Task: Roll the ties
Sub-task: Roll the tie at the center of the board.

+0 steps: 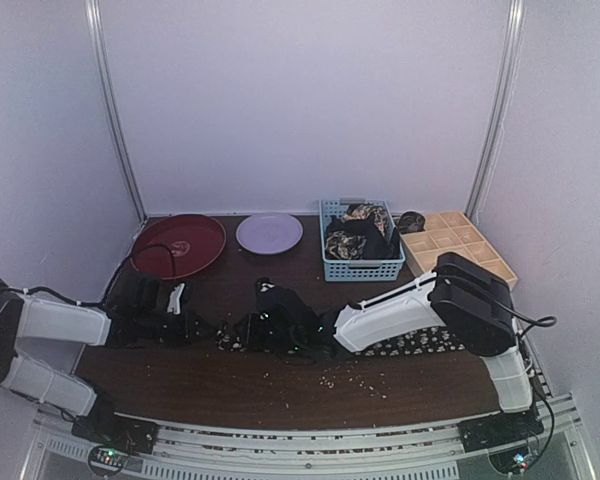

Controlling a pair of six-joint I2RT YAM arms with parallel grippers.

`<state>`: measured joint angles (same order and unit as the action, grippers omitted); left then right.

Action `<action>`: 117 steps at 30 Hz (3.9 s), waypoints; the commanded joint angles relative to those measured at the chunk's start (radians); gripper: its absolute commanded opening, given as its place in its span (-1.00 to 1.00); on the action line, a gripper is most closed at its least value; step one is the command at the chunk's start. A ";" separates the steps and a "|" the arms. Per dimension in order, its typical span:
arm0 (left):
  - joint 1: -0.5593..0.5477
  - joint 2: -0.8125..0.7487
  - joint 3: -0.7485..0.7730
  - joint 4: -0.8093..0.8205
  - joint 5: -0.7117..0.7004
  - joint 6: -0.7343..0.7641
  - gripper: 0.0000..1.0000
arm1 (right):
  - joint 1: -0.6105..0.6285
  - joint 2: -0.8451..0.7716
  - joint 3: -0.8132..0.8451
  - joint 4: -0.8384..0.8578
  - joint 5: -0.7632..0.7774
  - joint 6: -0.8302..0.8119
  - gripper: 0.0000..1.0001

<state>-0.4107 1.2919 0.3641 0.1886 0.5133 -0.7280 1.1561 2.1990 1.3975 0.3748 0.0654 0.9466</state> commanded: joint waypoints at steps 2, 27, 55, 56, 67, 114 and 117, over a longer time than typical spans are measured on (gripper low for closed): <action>-0.038 0.050 0.020 0.084 0.006 -0.010 -0.93 | -0.001 -0.032 -0.018 0.038 0.007 0.001 -0.35; -0.092 0.181 0.066 0.084 -0.072 0.001 -0.96 | -0.002 0.065 0.062 -0.076 0.001 0.023 -0.37; -0.106 0.174 0.057 0.081 -0.084 0.020 -0.91 | -0.002 0.085 0.088 -0.182 0.021 0.035 -0.88; -0.106 0.184 0.049 0.095 -0.082 0.019 -0.92 | -0.001 0.088 0.088 -0.189 0.025 0.035 -0.87; -0.097 0.078 0.098 -0.148 -0.304 0.022 -0.93 | -0.002 0.075 0.057 -0.214 0.048 0.043 -0.80; -0.099 0.206 0.058 0.083 -0.059 0.019 -0.94 | -0.004 0.091 0.128 -0.312 0.001 -0.013 -0.73; -0.097 0.152 0.085 -0.025 -0.153 0.029 -0.85 | -0.006 0.094 0.118 -0.316 0.012 -0.011 -0.74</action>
<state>-0.5087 1.4963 0.4103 0.2852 0.4770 -0.7216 1.1553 2.2612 1.5116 0.1131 0.0685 0.9451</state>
